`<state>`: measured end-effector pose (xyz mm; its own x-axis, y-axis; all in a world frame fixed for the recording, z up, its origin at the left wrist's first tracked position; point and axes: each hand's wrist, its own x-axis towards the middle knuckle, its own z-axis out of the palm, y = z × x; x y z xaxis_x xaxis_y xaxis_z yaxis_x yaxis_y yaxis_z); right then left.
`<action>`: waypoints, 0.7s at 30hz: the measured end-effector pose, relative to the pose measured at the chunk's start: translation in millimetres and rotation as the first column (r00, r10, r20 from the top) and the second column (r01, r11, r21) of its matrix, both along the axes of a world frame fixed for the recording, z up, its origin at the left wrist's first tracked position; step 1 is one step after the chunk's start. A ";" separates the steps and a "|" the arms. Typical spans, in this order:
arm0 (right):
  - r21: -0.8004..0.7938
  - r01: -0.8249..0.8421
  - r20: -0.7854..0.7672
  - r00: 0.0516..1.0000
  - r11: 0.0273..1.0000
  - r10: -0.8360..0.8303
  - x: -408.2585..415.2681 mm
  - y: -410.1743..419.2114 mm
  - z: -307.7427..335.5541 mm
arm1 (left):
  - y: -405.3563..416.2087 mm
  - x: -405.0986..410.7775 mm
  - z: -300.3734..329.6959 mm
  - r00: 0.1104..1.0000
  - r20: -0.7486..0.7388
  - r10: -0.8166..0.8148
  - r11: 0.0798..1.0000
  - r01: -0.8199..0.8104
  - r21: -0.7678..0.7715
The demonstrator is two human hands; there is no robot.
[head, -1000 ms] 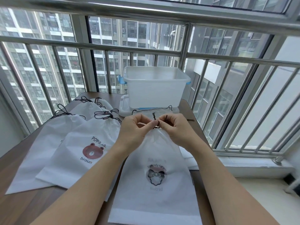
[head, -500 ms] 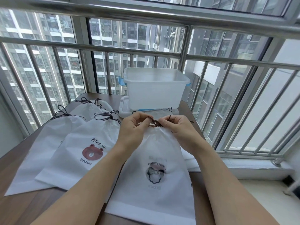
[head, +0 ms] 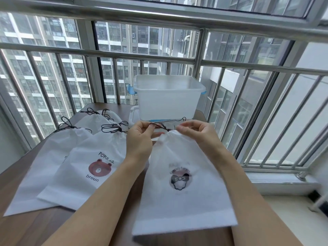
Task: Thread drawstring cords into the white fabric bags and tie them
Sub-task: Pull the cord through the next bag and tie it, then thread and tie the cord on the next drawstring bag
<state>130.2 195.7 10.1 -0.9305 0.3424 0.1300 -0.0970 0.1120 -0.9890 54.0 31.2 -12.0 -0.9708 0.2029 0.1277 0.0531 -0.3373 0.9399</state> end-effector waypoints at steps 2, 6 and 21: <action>0.016 -0.084 0.072 0.994 0.996 0.083 -0.2 2.2 -4.8 | 0.4 1.3 -1.6 0.999 -0.032 -0.024 0.999 0.023 -0.028; -0.134 -0.009 0.006 1.000 0.991 0.010 -3.6 7.4 -7.7 | -0.2 2.3 -5.9 0.984 -0.092 -0.156 0.984 0.146 -0.106; -0.164 -0.335 -0.103 0.941 0.928 0.322 -10.3 -53.0 -17.3 | -111.2 -32.6 62.5 0.835 -0.526 -0.161 0.724 -0.262 -0.638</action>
